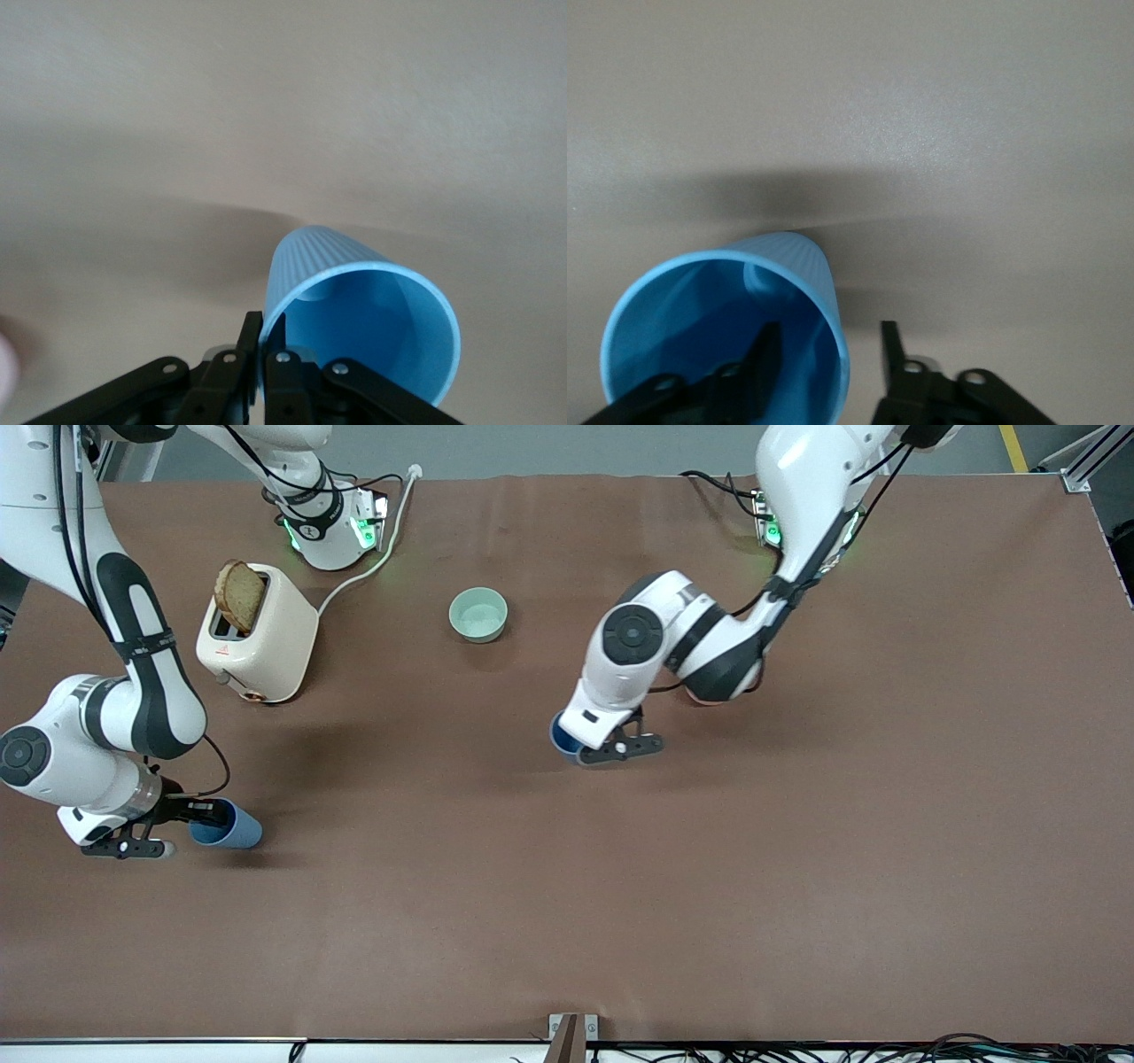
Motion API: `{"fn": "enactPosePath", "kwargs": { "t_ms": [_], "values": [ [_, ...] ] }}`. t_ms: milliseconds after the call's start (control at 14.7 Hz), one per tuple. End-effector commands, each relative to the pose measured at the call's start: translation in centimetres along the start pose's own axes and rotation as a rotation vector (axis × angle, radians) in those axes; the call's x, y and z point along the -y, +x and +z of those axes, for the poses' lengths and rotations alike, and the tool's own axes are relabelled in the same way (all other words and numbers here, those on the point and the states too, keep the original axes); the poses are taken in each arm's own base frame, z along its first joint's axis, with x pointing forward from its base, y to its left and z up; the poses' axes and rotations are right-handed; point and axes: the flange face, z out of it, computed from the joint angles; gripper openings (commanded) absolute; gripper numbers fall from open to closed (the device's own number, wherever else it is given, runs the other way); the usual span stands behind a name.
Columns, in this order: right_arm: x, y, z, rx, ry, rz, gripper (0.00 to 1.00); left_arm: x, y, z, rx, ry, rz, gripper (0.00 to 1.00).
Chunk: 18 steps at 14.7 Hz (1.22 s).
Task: Stack blue cups with both arms
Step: 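Set the cup mid-table with the left gripper while the right gripper lifts its cup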
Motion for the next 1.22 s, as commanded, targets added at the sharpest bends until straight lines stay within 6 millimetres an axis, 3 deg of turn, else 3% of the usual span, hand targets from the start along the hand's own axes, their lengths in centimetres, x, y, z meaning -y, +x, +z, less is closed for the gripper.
{"fn": "enactPosePath", "kwargs": {
  "t_ms": [0, 136, 204, 272, 340, 408, 476, 544, 680, 816, 952, 1020, 1156],
  "values": [
    [0.1, -0.1, -1.1, -0.014, 0.010, -0.004, 0.01, -1.2, 0.5, 2.8, -0.023, -0.015, -0.040, 0.00],
    [0.0, -0.2, -3.9, -0.015, 0.009, -0.004, 0.01, -1.9, -0.5, 3.3, -0.023, -0.024, -0.020, 0.02],
    [0.0, -0.4, -5.9, -0.012, 0.008, -0.004, 0.01, -1.7, -0.1, 3.1, -0.026, -0.026, -0.018, 0.16],
    [0.0, -0.6, -8.0, -0.010, 0.008, -0.010, 0.01, -1.5, 0.4, 2.5, -0.034, -0.031, -0.025, 0.62],
    [-0.2, -0.7, -10.5, -0.005, 0.006, -0.012, 0.01, -1.8, 0.9, 0.9, -0.058, -0.044, -0.019, 0.99],
    [-0.2, -1.1, -12.4, 0.019, 0.008, -0.010, 0.01, -2.0, 1.5, -1.4, -0.097, -0.052, -0.007, 1.00],
    [0.0, -1.7, -14.3, 0.043, 0.011, -0.002, 0.01, -1.2, 2.6, -3.3, -0.127, -0.025, -0.008, 1.00],
    [0.4, -2.1, -16.1, 0.051, 0.012, -0.003, 0.01, 0.1, 4.0, -6.7, -0.169, 0.006, -0.007, 1.00],
    [1.4, -3.2, -19.6, 0.057, 0.011, 0.013, 0.02, 5.0, 7.6, -14.8, -0.230, 0.061, -0.022, 1.00],
    [3.6, -4.3, -22.9, 0.051, 0.008, 0.011, 0.02, 8.9, 9.0, -20.7, -0.258, 0.093, 0.015, 1.00],
    [7.8, -4.9, -25.3, 0.027, 0.002, 0.043, 0.02, 13.7, 10.2, -25.9, -0.269, 0.140, 0.057, 1.00],
    [10.4, -4.9, -25.5, 0.021, 0.001, 0.080, 0.02, 16.2, 10.9, -28.7, -0.284, 0.139, 0.083, 1.00],
    [16.7, -5.2, -26.2, 0.007, 0.003, 0.137, 0.02, 20.4, 11.0, -32.3, -0.255, 0.177, 0.151, 1.00]
  ]
}}
